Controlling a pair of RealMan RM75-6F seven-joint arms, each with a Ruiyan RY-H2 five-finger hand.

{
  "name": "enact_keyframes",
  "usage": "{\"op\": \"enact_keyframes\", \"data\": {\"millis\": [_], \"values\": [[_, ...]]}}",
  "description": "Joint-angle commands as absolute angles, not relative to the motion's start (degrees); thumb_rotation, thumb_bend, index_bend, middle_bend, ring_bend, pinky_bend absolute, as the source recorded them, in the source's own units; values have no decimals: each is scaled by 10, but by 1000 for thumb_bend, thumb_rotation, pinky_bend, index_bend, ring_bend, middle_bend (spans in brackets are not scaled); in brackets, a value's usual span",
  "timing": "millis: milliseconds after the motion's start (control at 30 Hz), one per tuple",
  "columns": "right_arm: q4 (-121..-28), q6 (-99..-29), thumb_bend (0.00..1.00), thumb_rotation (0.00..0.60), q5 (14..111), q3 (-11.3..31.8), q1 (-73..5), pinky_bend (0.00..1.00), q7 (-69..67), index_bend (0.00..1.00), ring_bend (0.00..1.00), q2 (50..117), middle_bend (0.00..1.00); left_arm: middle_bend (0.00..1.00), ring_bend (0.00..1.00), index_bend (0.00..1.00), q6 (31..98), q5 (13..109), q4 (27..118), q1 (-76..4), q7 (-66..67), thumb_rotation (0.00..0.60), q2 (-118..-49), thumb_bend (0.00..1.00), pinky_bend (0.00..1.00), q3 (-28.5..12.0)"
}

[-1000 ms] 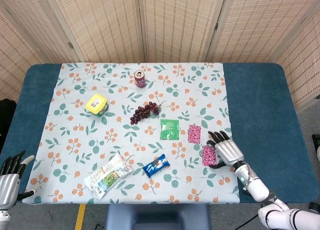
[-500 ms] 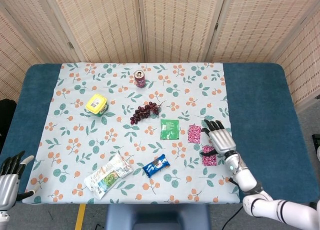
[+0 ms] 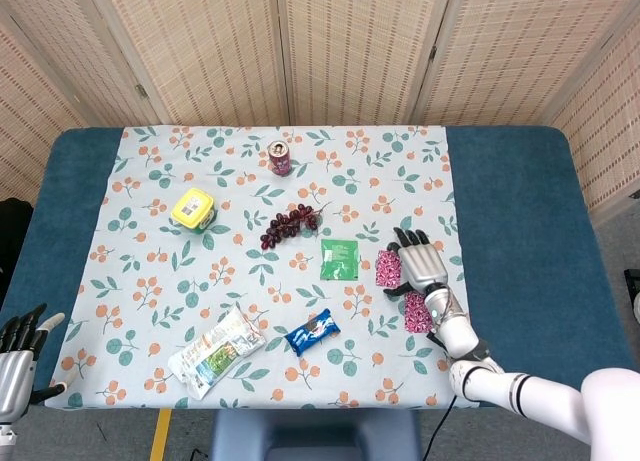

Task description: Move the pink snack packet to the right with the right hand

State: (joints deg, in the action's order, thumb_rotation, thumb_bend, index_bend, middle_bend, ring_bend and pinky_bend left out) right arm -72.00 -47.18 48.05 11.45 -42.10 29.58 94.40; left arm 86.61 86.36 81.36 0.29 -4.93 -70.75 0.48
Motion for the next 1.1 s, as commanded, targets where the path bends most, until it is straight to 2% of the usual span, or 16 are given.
{"op": "enact_keyframes", "data": {"millis": [33, 467, 1100], "values": [[-707, -466, 156, 405, 470, 115, -430, 0, 301, 221, 0, 951, 44, 69, 76, 183, 865, 863, 814, 3, -49, 600, -708, 239, 0, 5], [-672, -456, 156, 404, 443, 107, -449, 0, 309, 221, 0, 966, 44, 69, 75, 183, 862, 861, 815, 2, -46, 600, -707, 238, 0, 4], [-691, -479, 156, 406, 439, 96, -448, 0, 315, 221, 0, 961, 46, 69, 72, 183, 859, 861, 811, 1, -48, 600, -710, 239, 0, 4]]}}
